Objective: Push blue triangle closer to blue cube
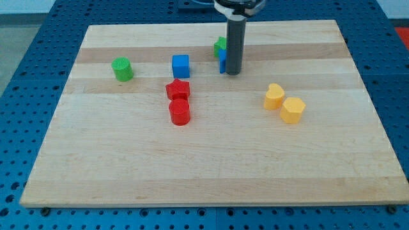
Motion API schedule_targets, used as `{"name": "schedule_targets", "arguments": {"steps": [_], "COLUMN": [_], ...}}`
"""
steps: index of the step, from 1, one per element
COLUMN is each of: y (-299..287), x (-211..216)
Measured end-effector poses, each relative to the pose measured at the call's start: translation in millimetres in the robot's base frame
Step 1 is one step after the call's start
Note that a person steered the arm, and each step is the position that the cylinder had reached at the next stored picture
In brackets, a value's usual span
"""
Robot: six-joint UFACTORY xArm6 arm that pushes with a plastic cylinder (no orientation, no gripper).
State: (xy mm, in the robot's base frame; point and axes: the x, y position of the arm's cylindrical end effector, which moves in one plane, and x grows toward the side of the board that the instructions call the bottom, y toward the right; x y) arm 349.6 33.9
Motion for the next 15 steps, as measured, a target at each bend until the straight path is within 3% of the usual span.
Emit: {"name": "schedule_targets", "arguments": {"steps": [3,6,11,12,15], "y": [-38,12,-45,-25,-52], "x": [-41,-52,-59,-91,-98]}}
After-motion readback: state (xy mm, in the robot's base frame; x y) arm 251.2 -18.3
